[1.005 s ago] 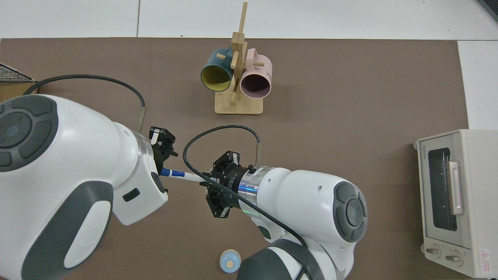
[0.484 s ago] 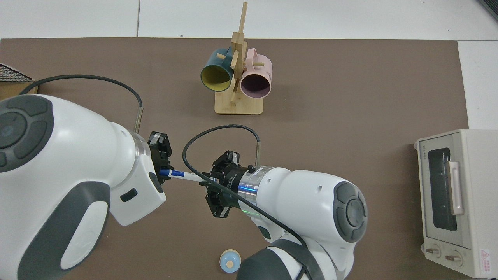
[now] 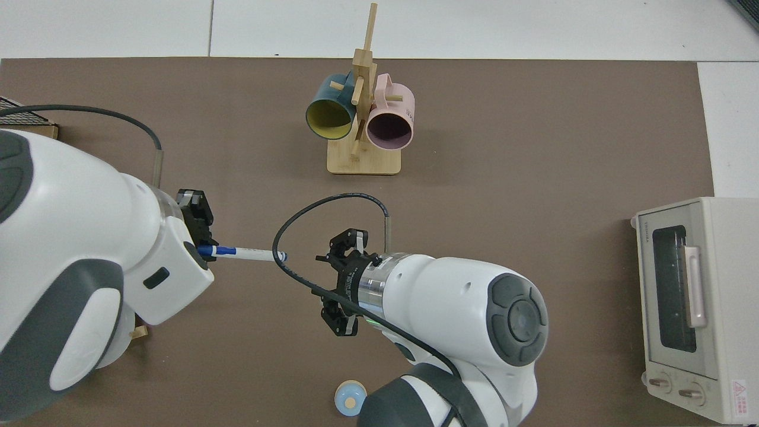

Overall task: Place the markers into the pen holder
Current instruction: 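Open the right gripper while the left gripper pulls the marker away, then carry the marker toward the table edge while the right gripper retracts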

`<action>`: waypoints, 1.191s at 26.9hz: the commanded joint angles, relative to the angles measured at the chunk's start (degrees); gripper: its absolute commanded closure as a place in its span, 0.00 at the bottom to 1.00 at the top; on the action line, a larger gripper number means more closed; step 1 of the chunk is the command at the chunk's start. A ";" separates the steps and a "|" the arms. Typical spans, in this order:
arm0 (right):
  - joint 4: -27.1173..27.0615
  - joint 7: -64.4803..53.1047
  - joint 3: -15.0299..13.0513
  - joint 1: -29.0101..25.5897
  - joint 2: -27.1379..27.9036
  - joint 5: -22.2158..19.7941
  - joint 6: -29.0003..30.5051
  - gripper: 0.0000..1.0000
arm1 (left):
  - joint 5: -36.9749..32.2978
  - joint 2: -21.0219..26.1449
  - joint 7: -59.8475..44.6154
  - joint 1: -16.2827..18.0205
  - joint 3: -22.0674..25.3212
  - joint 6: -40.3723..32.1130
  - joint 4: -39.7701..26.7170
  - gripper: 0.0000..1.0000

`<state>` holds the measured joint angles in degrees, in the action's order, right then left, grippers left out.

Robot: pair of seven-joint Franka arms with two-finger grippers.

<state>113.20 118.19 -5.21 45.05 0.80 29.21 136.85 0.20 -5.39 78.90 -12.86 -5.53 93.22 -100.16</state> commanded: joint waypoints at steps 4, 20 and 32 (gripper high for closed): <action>0.54 -14.89 -0.42 -6.19 -1.85 -10.04 -12.20 0.00 | -6.43 -0.50 -0.59 0.29 7.27 -0.06 -0.74 1.00; 0.27 -59.45 -0.51 -24.83 -8.44 -26.57 -33.04 0.00 | -29.54 5.03 3.96 0.64 20.73 3.18 5.93 1.00; -0.87 -93.73 -0.68 -34.32 -13.98 -28.15 -39.10 0.00 | -36.67 11.63 16.02 1.87 28.55 6.44 12.80 1.00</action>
<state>112.70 34.42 -6.66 13.39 -11.60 2.18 100.74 -33.64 4.03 92.72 -11.84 21.57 99.31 -90.25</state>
